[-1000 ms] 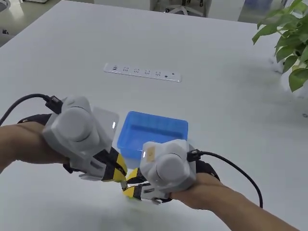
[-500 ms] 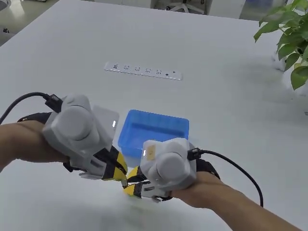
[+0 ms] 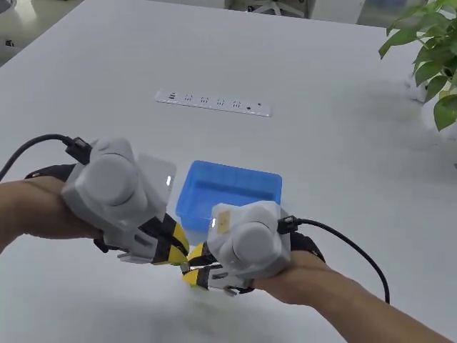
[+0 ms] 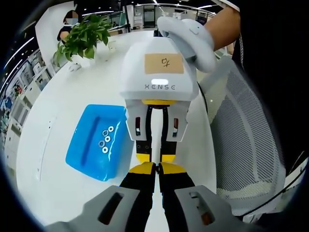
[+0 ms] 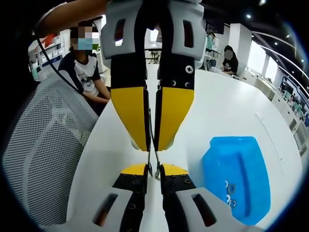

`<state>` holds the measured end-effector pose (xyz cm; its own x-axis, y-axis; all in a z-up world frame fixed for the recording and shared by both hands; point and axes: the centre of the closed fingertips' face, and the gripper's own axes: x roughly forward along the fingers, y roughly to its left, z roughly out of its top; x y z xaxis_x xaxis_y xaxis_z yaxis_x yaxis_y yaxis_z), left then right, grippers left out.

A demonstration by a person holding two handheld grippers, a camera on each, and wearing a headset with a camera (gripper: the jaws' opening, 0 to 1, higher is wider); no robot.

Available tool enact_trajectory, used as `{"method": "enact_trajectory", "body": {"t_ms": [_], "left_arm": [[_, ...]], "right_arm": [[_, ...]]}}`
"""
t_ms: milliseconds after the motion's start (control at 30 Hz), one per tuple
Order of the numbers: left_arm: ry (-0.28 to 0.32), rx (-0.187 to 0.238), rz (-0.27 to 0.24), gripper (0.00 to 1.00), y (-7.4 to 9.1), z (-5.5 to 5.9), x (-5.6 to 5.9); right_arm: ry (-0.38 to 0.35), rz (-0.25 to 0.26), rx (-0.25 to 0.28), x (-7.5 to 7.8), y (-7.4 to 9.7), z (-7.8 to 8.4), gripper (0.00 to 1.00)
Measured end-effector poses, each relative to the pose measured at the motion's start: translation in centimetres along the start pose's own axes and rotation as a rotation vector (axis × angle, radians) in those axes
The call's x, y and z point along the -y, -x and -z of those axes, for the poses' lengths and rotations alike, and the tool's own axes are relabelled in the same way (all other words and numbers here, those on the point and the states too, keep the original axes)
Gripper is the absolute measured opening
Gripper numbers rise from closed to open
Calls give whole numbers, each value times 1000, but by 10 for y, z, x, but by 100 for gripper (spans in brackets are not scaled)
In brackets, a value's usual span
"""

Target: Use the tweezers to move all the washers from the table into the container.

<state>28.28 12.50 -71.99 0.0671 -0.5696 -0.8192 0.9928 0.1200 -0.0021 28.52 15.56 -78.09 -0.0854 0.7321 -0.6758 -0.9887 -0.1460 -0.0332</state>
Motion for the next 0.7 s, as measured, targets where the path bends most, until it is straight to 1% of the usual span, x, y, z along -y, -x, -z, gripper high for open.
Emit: {"method": "enact_trajectory", "body": {"t_ms": [700], "left_arm": [[15, -1, -9, 7, 2, 2, -2]], "right_arm": [[4, -1, 8, 1, -1, -3, 11]]}}
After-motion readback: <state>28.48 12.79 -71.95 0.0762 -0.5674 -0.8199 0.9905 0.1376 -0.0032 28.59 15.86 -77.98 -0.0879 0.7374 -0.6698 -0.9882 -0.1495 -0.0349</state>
